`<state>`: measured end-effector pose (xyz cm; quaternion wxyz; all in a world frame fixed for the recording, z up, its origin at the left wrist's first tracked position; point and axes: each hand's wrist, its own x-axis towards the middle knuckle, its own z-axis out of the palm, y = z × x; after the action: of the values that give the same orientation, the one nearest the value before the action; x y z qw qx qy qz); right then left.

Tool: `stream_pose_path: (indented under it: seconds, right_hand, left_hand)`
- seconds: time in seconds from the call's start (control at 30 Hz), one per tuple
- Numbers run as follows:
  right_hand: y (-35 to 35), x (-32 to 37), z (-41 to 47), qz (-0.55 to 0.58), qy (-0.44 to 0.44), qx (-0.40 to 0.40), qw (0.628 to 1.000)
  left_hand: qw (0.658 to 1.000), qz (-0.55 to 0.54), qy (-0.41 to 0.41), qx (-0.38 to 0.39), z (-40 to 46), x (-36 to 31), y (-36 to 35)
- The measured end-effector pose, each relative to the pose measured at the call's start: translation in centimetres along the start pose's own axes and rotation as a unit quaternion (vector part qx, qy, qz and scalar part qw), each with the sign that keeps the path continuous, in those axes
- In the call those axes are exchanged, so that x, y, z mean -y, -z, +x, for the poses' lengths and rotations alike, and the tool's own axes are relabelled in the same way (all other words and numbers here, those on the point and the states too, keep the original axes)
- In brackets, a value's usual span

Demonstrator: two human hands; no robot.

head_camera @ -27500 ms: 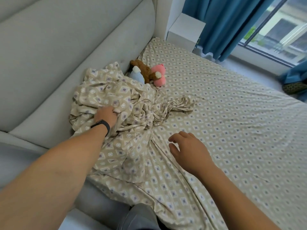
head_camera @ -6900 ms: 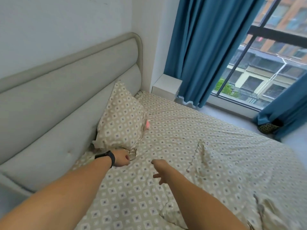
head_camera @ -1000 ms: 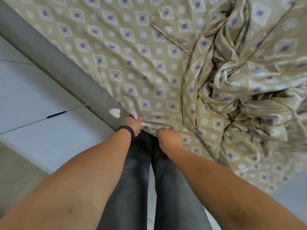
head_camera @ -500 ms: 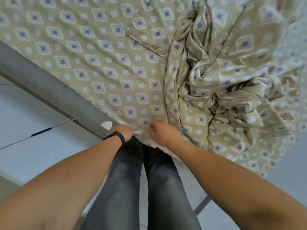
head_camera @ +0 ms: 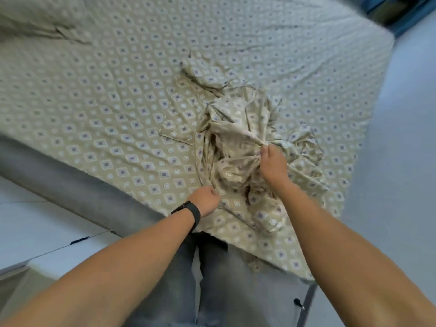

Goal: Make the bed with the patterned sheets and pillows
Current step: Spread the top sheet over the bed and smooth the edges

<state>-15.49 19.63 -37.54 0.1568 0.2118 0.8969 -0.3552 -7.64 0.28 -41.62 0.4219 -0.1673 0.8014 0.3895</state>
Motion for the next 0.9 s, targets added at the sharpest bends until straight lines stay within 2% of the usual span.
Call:
stream_pose_path:
  seconds: [0.03,0.17,0.27,0.4,0.47,0.53,0.6,0.67,0.73,0.8,0.9]
  right_hand:
    - [3.9,2.4,-4.6,0.047,0.012,-0.008,0.999]
    - [8.4,5.5,-10.6,0.148,0.014,0.012,0.989]
    - [11.8,7.9,-15.0,0.221,0.053,0.013,0.974]
    - [14.3,10.2,-17.7,0.241,0.08,0.023,0.967]
    - [15.9,11.1,-19.2,0.252,0.096,0.001,0.963]
    - [16.3,12.0,-19.4,0.248,0.122,0.0,0.961]
    - [18.1,13.3,-19.6,0.222,0.152,-0.043,0.962]
    - [19.6,14.3,-19.3,0.181,0.185,-0.076,0.963]
    - [21.2,14.7,-18.7,0.138,0.207,-0.101,0.963]
    - [22.5,14.0,-17.9,0.111,0.211,-0.147,0.96]
    - [23.9,12.7,-16.3,0.084,0.204,-0.258,0.941]
  left_hand:
    - [0.999,-0.024,-0.035,-0.013,-5.2,-2.1,1.2]
    - [0.985,-0.105,-0.14,0.008,-9.2,-6.5,2.3]
    - [0.967,-0.124,-0.221,0.011,-12.6,-9.3,3.9]
    - [0.955,-0.045,-0.29,0.035,-15.0,-11.6,6.3]
    - [0.941,0.005,-0.338,-0.002,-16.4,-12.3,6.8]
    - [0.93,-0.001,-0.367,-0.006,-17.1,-12.5,7.1]
    - [0.91,0.042,-0.412,-0.013,-18.7,-14.3,7.5]
    - [0.89,0.11,-0.439,-0.06,-19.6,-15.6,8.2]
    - [0.872,0.134,-0.461,-0.094,-20.0,-16.9,9.6]
    - [0.864,0.102,-0.475,-0.134,-20.4,-18.1,11.5]
    - [0.84,0.033,-0.505,-0.197,-22.3,-20.5,14.3]
